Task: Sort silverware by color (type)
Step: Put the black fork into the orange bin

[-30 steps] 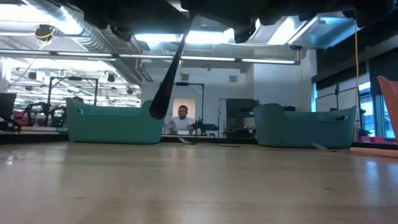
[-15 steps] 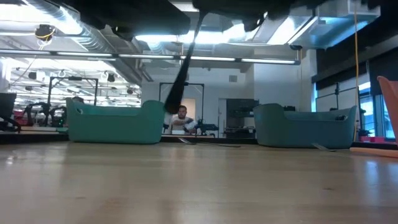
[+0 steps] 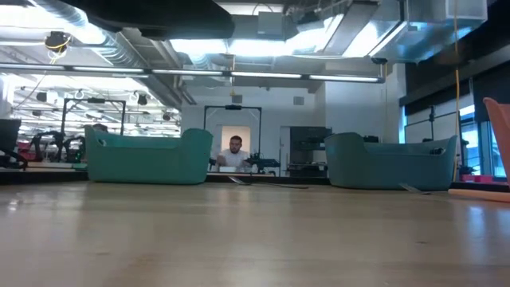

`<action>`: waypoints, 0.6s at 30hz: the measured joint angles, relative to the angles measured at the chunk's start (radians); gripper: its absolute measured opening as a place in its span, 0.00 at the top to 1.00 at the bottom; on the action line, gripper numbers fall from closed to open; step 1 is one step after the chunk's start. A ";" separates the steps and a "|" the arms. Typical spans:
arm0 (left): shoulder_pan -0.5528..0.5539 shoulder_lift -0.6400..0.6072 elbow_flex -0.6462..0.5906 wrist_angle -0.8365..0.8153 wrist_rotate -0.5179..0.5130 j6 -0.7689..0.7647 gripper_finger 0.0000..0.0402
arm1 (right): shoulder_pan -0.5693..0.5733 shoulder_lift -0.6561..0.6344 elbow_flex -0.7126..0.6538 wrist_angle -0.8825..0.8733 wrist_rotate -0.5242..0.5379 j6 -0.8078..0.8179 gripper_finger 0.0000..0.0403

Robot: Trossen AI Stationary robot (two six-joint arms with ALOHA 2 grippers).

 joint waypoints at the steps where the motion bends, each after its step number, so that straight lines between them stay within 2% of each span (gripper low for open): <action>1: 0.000 0.000 0.000 0.000 0.000 -0.001 0.71 | 0.011 -0.017 0.018 -0.068 -0.017 0.066 1.00; 6: -0.001 0.000 0.000 -0.002 0.002 -0.001 0.71 | 0.098 -0.078 0.029 -0.288 -0.064 0.401 1.00; 12: 0.002 0.000 0.000 -0.005 0.002 -0.001 0.71 | 0.231 -0.091 0.005 -0.521 -0.068 0.757 1.00; 15: 0.004 0.000 0.000 -0.005 0.002 -0.004 0.71 | 0.287 -0.093 -0.025 -0.554 -0.059 0.910 1.00; 18: 0.004 0.000 0.000 -0.005 0.002 -0.004 0.71 | 0.317 -0.092 -0.091 -0.549 -0.139 1.001 1.00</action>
